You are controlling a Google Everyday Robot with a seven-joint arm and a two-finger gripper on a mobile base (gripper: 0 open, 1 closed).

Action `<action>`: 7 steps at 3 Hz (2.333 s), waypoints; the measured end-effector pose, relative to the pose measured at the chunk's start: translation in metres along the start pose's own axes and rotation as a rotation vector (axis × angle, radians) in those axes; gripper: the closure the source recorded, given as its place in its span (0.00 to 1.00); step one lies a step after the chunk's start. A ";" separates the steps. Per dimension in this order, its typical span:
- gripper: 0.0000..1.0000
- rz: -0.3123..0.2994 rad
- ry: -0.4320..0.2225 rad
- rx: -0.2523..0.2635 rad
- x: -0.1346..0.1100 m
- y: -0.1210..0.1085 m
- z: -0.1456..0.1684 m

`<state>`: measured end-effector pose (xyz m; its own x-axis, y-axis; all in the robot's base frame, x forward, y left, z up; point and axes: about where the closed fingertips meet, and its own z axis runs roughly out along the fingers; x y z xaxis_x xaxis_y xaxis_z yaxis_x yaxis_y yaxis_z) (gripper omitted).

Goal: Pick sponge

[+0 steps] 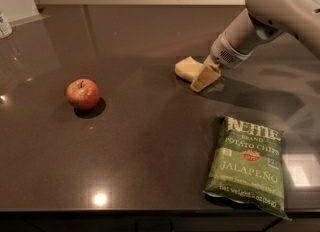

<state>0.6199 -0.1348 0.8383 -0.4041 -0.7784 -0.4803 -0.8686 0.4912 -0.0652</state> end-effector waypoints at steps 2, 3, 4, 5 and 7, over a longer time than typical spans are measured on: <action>0.88 -0.019 -0.014 0.012 -0.011 0.002 -0.017; 1.00 -0.052 -0.036 0.015 -0.024 0.007 -0.040; 1.00 -0.105 -0.080 0.006 -0.044 0.016 -0.072; 1.00 -0.168 -0.132 -0.027 -0.067 0.027 -0.104; 1.00 -0.226 -0.174 -0.070 -0.087 0.036 -0.132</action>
Offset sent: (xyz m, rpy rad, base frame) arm -0.0051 0.0005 0.0430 0.0007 -0.0549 0.0154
